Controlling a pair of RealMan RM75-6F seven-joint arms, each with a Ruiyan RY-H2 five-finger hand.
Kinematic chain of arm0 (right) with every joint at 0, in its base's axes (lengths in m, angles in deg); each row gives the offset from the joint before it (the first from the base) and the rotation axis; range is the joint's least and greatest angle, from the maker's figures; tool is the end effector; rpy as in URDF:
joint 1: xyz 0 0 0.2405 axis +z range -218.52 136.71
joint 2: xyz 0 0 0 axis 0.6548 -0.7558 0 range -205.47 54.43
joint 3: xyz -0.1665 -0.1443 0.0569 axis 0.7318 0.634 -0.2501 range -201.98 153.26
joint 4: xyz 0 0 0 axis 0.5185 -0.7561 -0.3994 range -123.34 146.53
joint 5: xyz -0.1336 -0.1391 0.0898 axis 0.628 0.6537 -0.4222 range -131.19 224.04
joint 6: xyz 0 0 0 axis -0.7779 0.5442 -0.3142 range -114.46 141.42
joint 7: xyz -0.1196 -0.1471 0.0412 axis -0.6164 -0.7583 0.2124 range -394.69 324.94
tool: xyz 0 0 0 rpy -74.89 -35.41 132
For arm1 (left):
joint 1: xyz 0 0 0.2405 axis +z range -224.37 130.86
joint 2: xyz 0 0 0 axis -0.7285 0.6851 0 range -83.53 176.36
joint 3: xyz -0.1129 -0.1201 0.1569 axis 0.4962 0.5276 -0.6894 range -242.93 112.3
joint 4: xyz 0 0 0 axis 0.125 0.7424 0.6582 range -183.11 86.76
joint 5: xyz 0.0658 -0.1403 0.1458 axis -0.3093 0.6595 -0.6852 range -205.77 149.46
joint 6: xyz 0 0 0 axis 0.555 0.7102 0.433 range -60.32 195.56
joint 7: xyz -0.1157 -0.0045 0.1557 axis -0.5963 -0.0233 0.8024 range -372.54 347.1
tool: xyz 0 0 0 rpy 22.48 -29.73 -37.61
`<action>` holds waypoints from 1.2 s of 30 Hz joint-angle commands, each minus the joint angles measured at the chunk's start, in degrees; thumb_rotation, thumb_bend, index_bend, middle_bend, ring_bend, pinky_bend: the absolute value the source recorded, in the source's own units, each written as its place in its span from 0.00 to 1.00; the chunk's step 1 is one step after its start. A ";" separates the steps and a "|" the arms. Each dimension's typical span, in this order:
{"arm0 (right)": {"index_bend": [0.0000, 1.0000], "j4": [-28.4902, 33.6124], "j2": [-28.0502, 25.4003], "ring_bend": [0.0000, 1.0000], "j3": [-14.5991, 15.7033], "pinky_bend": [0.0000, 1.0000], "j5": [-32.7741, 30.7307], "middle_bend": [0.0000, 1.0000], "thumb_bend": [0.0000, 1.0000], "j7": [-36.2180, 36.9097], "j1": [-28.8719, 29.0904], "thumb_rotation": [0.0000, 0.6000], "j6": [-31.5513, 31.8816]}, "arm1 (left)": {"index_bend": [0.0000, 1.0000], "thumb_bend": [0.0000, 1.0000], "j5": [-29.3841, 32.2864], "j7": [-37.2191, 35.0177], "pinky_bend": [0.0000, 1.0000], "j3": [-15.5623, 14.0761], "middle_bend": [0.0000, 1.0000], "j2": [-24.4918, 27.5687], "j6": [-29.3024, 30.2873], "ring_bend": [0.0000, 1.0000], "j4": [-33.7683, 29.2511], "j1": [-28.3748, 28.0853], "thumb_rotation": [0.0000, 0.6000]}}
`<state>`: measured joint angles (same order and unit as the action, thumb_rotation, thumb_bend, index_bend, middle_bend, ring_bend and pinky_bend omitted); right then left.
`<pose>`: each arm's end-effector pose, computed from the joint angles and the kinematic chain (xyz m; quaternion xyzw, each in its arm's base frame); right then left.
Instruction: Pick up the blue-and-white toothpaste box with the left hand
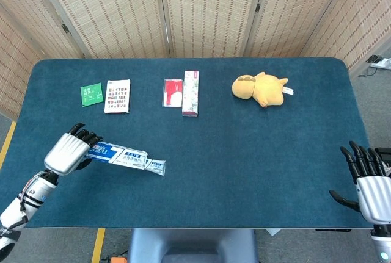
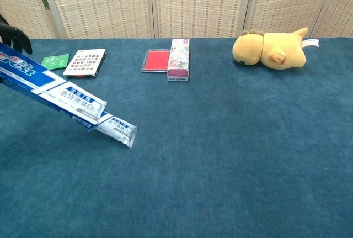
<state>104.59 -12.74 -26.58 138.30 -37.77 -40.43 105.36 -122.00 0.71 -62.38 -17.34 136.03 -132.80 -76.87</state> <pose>-0.2761 -0.2040 0.1606 0.6001 -0.3383 0.3989 0.6053 -0.1953 0.3380 0.1014 -0.7947 -0.1409 -0.3217 0.4951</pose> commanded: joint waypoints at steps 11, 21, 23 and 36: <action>0.00 0.09 -0.06 0.00 0.16 0.00 0.62 0.00 0.11 0.12 -0.54 1.00 0.95 | 0.31 0.20 -5.67 11.00 0.24 2.03 0.43 4.89 5.61 0.37 4.29 -1.38 1.00; 0.00 0.24 0.17 0.00 0.10 0.00 0.51 0.00 0.11 -0.58 -0.57 1.00 0.76 | 0.31 0.19 -9.03 12.21 0.24 2.41 0.43 9.93 10.46 0.37 6.35 -0.75 1.00; 0.00 0.29 0.24 0.00 0.11 0.00 0.49 0.00 0.11 -0.83 -0.48 1.00 0.53 | 0.31 0.19 -9.20 11.90 0.24 2.36 0.43 10.25 11.26 0.37 5.36 -0.37 1.00; 0.00 0.22 0.46 0.00 -0.03 0.00 0.42 0.00 0.11 -1.18 -0.26 1.00 0.12 | 0.31 0.17 -2.19 -10.53 0.26 1.91 0.43 2.95 15.04 0.36 -7.42 3.32 1.00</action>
<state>104.82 -12.28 -26.61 138.73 -38.95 -40.70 105.49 -127.83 -1.94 -59.94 -11.14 151.27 -135.34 -74.93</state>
